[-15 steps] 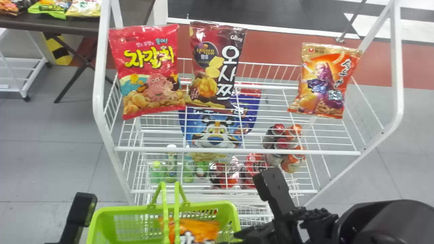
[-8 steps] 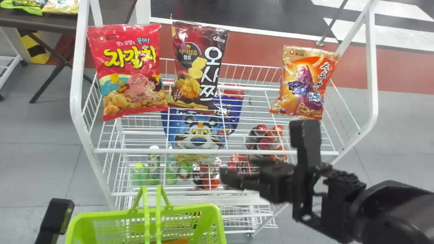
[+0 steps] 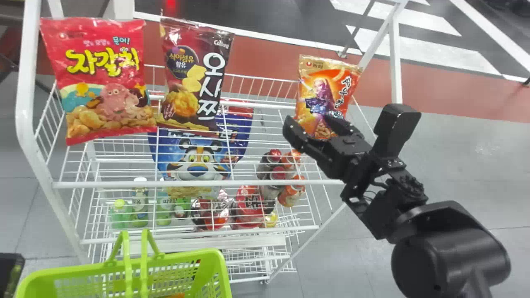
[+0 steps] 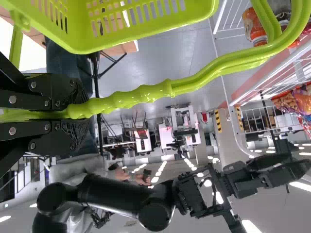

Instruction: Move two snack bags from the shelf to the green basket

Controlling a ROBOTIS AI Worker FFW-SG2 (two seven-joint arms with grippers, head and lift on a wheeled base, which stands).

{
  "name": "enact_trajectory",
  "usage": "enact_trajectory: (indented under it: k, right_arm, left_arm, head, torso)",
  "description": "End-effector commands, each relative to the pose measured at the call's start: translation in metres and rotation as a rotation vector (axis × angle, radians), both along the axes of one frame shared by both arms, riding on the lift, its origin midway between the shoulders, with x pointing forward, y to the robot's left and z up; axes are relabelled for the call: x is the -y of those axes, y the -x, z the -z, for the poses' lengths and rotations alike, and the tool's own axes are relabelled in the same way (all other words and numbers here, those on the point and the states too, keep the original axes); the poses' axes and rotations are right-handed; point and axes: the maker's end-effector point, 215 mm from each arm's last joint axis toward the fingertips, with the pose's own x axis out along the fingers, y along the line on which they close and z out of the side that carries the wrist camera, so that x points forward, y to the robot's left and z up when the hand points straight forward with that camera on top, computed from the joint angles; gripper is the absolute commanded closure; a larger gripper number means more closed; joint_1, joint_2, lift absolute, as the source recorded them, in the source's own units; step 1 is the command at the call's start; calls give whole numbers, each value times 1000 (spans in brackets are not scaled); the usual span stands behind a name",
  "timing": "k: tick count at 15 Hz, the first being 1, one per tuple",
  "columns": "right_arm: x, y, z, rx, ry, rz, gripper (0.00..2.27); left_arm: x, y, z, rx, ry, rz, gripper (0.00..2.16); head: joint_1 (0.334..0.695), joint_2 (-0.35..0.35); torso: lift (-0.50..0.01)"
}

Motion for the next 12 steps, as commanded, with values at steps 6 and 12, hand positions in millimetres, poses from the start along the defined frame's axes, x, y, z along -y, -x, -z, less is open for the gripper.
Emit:
enact_trajectory:
  k: [6,12]
  right_arm:
    - [82,-72,15,58,44,143,83]
    - [97,-112,47,27,65,178,87]
  left_arm:
    - [-1,2,6,-19,-5,-3,1983]
    - [-3,-3,11,-31,-6,-8,1983]
  head:
    - [695,-350]
    - [695,-350]
  torso:
    - [-18]
    - [-18]
